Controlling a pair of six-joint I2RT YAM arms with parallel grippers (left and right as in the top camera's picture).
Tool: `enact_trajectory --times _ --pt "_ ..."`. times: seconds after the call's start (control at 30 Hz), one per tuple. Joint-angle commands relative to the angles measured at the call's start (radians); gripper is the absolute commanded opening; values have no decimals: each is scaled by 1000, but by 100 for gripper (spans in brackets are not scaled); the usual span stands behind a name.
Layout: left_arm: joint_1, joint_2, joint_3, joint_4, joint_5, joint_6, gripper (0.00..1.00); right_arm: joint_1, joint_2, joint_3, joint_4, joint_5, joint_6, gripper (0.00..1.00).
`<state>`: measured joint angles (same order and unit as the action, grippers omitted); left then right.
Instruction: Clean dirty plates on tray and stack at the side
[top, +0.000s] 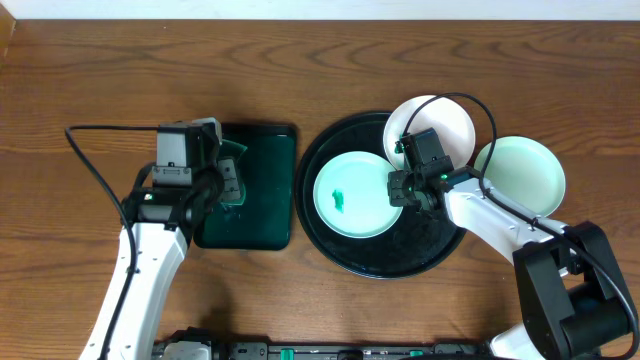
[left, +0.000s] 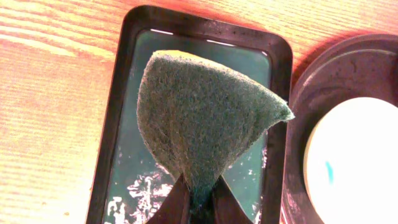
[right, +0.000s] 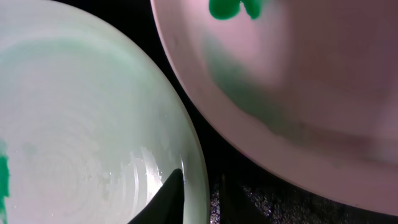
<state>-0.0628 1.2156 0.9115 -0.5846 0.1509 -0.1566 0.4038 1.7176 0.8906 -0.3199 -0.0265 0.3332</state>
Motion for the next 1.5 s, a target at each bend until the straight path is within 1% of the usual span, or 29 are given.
enact_trajectory --times 0.0,0.1,0.17,0.3,0.33,0.37,0.47,0.6,0.7,0.87,0.9,0.97,1.07,1.17,1.27,1.37,1.43,1.47 --pt "-2 -16 27 -18 -2 -2 7 -10 2 -4 3 -2 14 19" --pt "-2 -12 26 -30 -2 -5 7 -10 2 -4 2 -2 14 22" --pt "-2 -12 26 -34 -2 -5 7 -10 2 -4 0 -2 14 22" --pt "-2 -11 26 -37 -2 -5 7 -10 2 -4 -9 -2 15 4" --pt "-2 -11 26 -39 -2 -5 7 -10 2 -4 -10 -1 14 2" --pt "-2 -11 26 -40 -2 -5 7 -10 2 -4 -13 -2 16 1" --pt "-2 -7 26 -45 -2 -5 7 -10 -7 0 -35 0 38 2" --pt "-2 -5 24 -51 -2 -5 7 -14 -43 39 -142 0 114 2" --pt "-2 -5 24 -50 -2 -5 7 -14 -70 60 -197 0 119 2" --pt "-2 -5 24 -50 -2 -5 7 -14 -79 59 -215 0 119 2" --pt "-2 -5 24 -50 -2 -5 7 -14 -79 59 -215 0 119 4" --pt "-2 -5 24 -50 -2 -5 7 -14 -79 59 -211 5 119 14" --pt "-2 -5 24 -50 -2 -5 7 -13 -74 56 -198 16 119 22" --pt "-2 -3 24 -50 -2 -5 7 -12 -54 55 -188 26 118 25" --pt "-2 3 24 -51 -2 -5 7 -12 -29 55 -177 34 114 25" --pt "-2 12 24 -51 -2 -5 7 -12 -10 55 -163 37 114 23" --pt "-2 18 24 -51 -2 -5 7 -11 2 55 -154 37 114 16" --pt "-2 19 24 -51 -2 -5 7 -11 5 55 -151 37 114 11"
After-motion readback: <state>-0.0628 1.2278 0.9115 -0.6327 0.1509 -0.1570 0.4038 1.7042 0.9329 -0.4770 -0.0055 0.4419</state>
